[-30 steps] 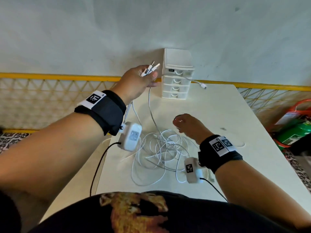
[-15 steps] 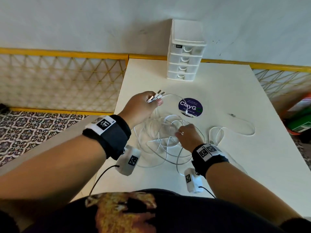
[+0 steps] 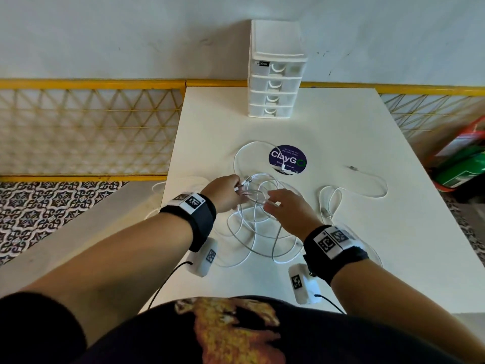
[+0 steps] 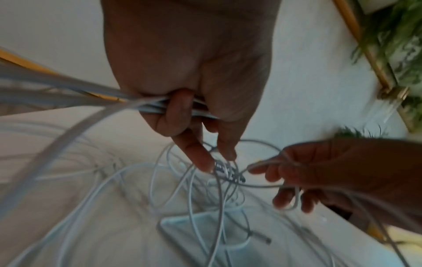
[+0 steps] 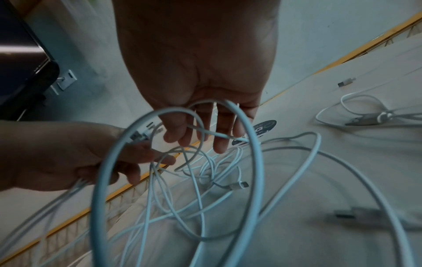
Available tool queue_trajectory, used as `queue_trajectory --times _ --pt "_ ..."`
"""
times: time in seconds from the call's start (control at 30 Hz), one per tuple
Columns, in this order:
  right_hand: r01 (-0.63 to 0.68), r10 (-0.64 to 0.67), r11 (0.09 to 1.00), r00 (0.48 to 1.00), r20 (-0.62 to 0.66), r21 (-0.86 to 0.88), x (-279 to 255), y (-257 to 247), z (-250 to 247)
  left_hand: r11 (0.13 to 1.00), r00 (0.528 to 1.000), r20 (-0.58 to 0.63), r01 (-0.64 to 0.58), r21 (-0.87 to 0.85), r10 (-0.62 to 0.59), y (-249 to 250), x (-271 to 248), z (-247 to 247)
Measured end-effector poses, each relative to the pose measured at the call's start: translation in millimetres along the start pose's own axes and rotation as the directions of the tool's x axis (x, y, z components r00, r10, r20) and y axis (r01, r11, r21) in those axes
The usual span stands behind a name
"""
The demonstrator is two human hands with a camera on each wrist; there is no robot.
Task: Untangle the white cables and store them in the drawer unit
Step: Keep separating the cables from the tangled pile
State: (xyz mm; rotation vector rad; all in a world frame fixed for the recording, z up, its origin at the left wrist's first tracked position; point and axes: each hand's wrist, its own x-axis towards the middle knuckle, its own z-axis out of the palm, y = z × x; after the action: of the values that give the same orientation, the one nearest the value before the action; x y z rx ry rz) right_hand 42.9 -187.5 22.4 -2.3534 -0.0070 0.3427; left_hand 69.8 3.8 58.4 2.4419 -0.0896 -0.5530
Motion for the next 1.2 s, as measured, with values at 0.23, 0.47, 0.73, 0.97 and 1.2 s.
queue_trajectory --times 0.23,0.47,0.73,0.97,1.2 --pt "0.034 -0.027 0.995 0.997 -0.074 0.089 -28.4 -2.0 -15.7 0.939 0.976 -0.209 -0.02 -0.345 -0.056 -9.9 3.1 14.8" --pt "0.171 -0.164 0.975 0.985 -0.058 0.145 -46.4 -15.7 -37.8 0.669 0.944 -0.324 -0.204 -0.715 -0.057 10.0 -28.5 -22.6" --pt "0.194 -0.165 0.979 0.935 -0.315 0.065 -47.4 -55.2 -63.8 0.519 0.932 -0.358 -0.33 -0.788 0.05 27.2 -58.2 -52.0" --pt "0.13 -0.104 0.969 0.986 -0.129 0.212 -30.9 -79.9 -47.2 0.47 0.924 -0.363 -0.375 -0.799 0.121 40.9 -71.7 -60.9" --pt "0.049 0.01 0.947 0.984 -0.18 0.318 -24.6 -69.0 -66.7 0.547 0.921 -0.389 -0.343 -0.764 0.034 35.2 -72.5 -66.2"
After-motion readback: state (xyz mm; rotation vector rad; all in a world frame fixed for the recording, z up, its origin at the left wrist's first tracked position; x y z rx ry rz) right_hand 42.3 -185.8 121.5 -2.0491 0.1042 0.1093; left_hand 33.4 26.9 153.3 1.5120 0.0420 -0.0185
